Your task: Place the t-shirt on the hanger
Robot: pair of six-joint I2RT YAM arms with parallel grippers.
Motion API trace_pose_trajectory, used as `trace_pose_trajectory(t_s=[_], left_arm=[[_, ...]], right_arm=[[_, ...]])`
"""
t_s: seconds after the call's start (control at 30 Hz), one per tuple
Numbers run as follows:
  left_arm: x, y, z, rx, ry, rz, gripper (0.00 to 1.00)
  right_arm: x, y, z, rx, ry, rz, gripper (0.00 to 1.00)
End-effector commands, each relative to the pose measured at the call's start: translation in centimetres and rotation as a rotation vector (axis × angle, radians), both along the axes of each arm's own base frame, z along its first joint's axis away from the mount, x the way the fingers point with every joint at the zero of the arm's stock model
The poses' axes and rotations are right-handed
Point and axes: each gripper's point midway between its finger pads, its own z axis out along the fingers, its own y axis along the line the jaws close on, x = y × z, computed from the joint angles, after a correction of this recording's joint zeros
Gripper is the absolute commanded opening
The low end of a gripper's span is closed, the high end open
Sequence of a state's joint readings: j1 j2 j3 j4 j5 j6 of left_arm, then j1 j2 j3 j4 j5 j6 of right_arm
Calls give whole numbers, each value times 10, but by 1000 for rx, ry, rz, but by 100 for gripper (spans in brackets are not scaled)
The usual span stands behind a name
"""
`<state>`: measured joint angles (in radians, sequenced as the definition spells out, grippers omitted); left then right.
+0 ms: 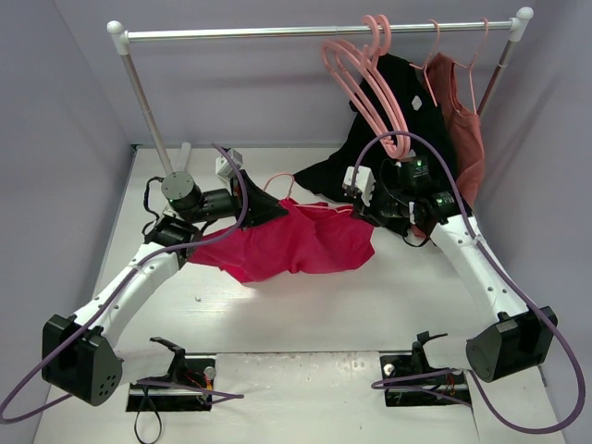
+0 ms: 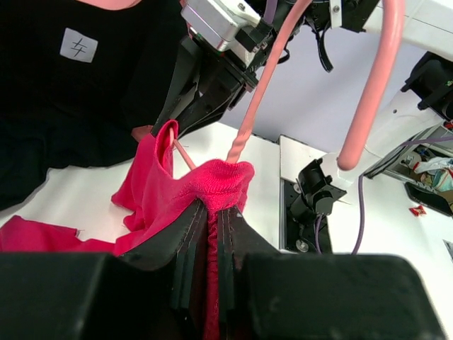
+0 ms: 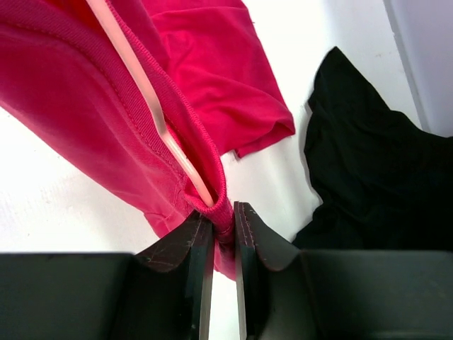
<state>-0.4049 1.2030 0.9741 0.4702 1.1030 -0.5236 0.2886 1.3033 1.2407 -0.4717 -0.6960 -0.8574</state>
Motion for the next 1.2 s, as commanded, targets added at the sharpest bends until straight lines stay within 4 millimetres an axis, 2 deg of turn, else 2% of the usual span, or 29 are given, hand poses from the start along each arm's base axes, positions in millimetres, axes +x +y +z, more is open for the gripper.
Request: trace_pose_trajectory(t_s=[0.0,0.27,0.63,0.97,1.17], left_arm=[[-17,-3,40,-44,-158,-71,0],[-21,-9,39,-35,-149,-110,0],[-28,-16,42,-32,-163,-147,0],[-31,-24,40,-27,-161,-172,0],[-34,-26,41,-26,-166,-188,0]], right_arm=[[-10,20,38,116,-57,92,16],[-23,32,45,157,-55,161,23],[-24,48,40,154,-44,187,23],[-23,61,51,172,-79,206,23],[-24,66,54,182,-84,213,16]])
